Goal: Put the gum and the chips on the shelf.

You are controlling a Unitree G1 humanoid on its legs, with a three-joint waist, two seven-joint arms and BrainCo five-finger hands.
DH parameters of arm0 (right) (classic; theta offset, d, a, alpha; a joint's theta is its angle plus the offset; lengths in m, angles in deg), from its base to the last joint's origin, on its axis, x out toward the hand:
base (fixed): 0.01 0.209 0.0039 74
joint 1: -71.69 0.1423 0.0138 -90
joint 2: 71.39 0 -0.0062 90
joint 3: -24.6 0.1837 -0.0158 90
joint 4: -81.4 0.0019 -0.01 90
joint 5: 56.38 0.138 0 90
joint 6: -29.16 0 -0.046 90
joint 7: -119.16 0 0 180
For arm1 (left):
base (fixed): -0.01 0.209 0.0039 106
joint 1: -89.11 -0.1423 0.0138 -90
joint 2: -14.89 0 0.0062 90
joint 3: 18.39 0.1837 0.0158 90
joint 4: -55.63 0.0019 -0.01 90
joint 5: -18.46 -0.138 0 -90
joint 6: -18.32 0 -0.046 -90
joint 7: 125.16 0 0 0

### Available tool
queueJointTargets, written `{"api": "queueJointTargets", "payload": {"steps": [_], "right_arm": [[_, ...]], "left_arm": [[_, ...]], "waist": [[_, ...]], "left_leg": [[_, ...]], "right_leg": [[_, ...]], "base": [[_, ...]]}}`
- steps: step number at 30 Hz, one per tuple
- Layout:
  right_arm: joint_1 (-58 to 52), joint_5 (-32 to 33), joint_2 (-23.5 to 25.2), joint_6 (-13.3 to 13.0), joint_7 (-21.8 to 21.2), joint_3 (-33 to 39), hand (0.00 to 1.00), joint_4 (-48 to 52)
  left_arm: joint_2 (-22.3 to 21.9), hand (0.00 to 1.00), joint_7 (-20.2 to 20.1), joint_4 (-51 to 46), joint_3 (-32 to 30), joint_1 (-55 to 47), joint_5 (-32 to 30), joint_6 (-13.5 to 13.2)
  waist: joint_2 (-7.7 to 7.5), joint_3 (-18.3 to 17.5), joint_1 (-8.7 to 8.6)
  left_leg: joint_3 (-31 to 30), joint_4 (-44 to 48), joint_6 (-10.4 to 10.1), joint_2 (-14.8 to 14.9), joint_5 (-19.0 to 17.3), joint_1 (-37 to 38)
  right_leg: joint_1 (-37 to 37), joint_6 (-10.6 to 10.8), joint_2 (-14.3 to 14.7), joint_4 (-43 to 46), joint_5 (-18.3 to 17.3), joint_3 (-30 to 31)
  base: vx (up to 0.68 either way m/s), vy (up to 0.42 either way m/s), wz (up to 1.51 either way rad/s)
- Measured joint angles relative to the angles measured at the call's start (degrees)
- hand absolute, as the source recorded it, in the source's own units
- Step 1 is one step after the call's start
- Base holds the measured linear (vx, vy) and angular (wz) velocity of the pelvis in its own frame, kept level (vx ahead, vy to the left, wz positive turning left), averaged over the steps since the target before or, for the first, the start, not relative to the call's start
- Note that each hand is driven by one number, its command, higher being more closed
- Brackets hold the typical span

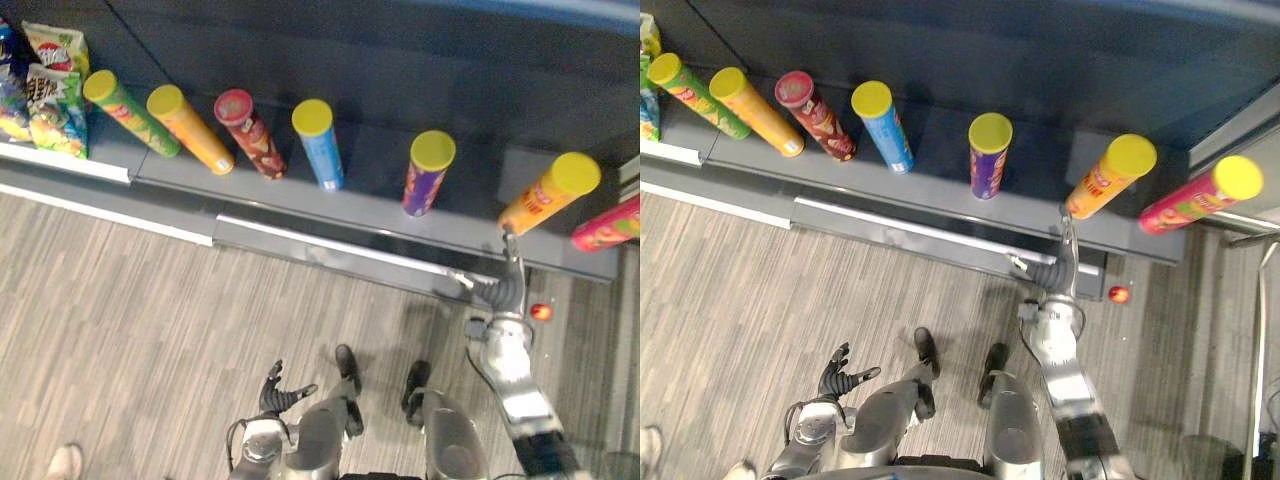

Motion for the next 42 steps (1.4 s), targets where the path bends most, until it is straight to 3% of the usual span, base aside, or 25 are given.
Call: {"api": "queueJointTargets", "payload": {"steps": [3, 6, 10, 12, 16, 21, 25, 35, 42], "right_arm": [[-7.82, 0.04, 0.42, -0.14, -4.88, -1.55, 0.00, 1.40], [-13.33, -0.11, 1.23, -0.61, -9.24, -2.23, 0.00, 0.65], [-17.15, -0.67, 2.61, -0.39, -17.38, -4.48, 0.00, -11.38], [-18.70, -2.55, 2.62, -0.16, -18.76, -4.61, 0.00, -19.02], [-19.70, -1.68, 2.74, -0.89, -17.99, -1.59, 0.00, -26.66], [-16.15, 2.71, 5.05, 3.30, -14.54, 6.07, 0.00, -40.71], [-12.44, 6.80, 6.65, 9.16, -13.41, 13.38, 0.00, -52.21], [-10.37, 12.71, 6.48, 15.87, -12.83, 15.54, 0.00, -55.91], [-9.35, 13.39, 6.37, 15.97, -12.37, 16.07, 0.00, -57.80]], "left_arm": [[0.06, 0.00, -1.76, 1.56, -2.70, -1.27, 0.52, 1.24], [-0.05, 0.00, -2.71, 3.90, -4.88, -2.04, 1.53, 1.54], [-0.19, 0.00, -1.84, 7.74, -10.00, -4.77, 5.50, 3.04], [-0.49, 0.00, -1.77, 10.47, -10.88, -6.14, 5.50, 3.85], [-1.88, 0.00, -1.54, 12.94, -13.45, -8.12, 5.49, 3.69], [-2.48, 0.00, -1.83, 14.95, -14.96, -8.06, 7.80, 3.78], [-3.01, 0.00, -2.48, 17.14, -15.98, -7.45, 12.50, 4.27], [-3.21, 0.00, -3.04, 20.89, -17.19, -5.70, 16.30, 7.50], [-2.76, 0.00, -4.21, 21.44, -17.18, -5.07, 16.22, 9.68]], "waist": [[-1.73, -3.05, -1.17], [-2.56, -6.33, -1.25], [-3.74, -11.31, -2.24], [-3.48, -12.85, -2.43], [-3.36, -15.31, -2.53], [-3.37, -16.33, -2.51], [-3.41, -16.50, -2.50], [-3.11, -17.04, -2.46], [-3.17, -17.06, -2.47]], "left_leg": [[0.13, 0.00, -0.50, 0.00, -0.99, 2.26], [0.63, -0.01, -1.16, 0.03, -1.87, 4.27], [1.71, -0.35, -1.87, 0.50, -3.14, 7.71], [1.82, -0.38, -2.01, 0.64, -3.76, 9.15], [1.73, -0.40, -2.26, 0.74, -4.23, 10.10], [1.49, -0.43, -1.91, 0.55, -4.79, 11.98], [1.48, -0.45, -1.85, 0.17, -4.83, 13.66], [1.45, -0.50, -1.82, 0.13, -4.83, 14.74], [1.33, -0.50, -1.60, -0.19, -4.88, 14.39]], "right_leg": [[3.21, 0.17, 0.34, -1.72, -0.04, -0.20], [6.01, 0.48, 0.62, -3.58, -0.12, -0.20], [10.64, 0.56, 1.56, -6.60, -0.07, -0.11], [12.46, 0.56, 1.90, -7.88, -0.07, -0.11], [13.91, 0.71, 2.28, -9.31, 0.05, -0.31], [16.84, 1.05, 2.43, -10.88, 0.29, -0.70], [19.26, 1.66, 2.36, -11.91, 0.79, -0.87], [20.38, 1.88, 2.39, -12.70, 1.09, -1.16], [20.41, 2.08, 2.28, -13.45, 1.48, -1.20]], "base": [[0.14, -0.006, -0.01], [0.14, -0.002, -0.03], [0.10, -0.027, -0.05], [0.06, -0.033, -0.03], [0.02, -0.012, 0.01], [0.01, -0.006, 0.03], [0.04, 0.005, 0.02], [-0.02, 0.002, 0.01], [0.00, 0.002, 0.00]]}}
